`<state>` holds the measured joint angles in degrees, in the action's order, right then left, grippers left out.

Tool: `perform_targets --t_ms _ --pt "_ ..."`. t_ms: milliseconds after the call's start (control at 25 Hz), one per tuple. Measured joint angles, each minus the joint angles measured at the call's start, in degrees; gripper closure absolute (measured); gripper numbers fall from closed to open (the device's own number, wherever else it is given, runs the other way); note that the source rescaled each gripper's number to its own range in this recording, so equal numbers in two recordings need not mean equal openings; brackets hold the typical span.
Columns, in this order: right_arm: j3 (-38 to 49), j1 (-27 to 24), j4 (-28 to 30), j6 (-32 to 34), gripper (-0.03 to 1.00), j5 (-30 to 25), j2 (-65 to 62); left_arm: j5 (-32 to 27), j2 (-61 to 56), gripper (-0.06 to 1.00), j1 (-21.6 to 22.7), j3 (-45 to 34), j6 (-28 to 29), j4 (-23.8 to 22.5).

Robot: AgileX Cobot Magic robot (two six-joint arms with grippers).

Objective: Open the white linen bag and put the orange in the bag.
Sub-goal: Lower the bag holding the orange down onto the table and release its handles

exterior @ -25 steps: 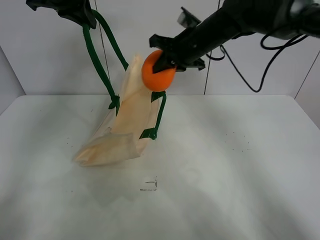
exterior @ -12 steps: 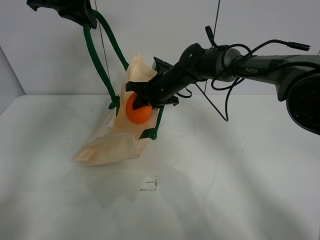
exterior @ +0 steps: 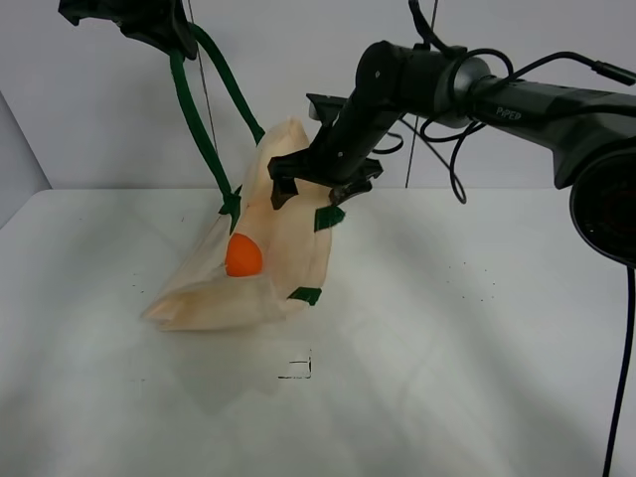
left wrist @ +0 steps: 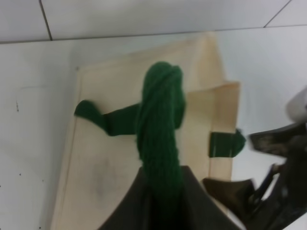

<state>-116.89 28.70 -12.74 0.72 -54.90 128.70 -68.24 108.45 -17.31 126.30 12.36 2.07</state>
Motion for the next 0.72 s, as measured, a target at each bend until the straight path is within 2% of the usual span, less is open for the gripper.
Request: perform_targets --t_ms 40,120,320,600,720 --pt "-1.25 0.0 4.72 2.49 -0.03 -2.91 -0.07 0.0 0.0 0.94 0.0 0.0 0.0 0.0" --pt "-1.95 -0.29 9.17 4.27 -0.03 -5.78 -0.12 0.0 0.0 0.94 0.0 -0.05 0.0 0.0" --pt "-2.09 -4.53 10.69 5.17 -0.03 -8.69 -0.12 0.0 0.07 0.94 0.0 -0.05 0.0 0.0" --pt "-2.13 -17.02 15.15 3.3 -0.03 -13.81 -0.12 0.0 0.07 0.94 0.0 -0.05 0.0 0.0" --pt "-2.13 -22.44 15.81 2.75 -0.03 -14.24 -0.12 0.0 0.07 0.94 0.0 -0.05 0.0 0.0"
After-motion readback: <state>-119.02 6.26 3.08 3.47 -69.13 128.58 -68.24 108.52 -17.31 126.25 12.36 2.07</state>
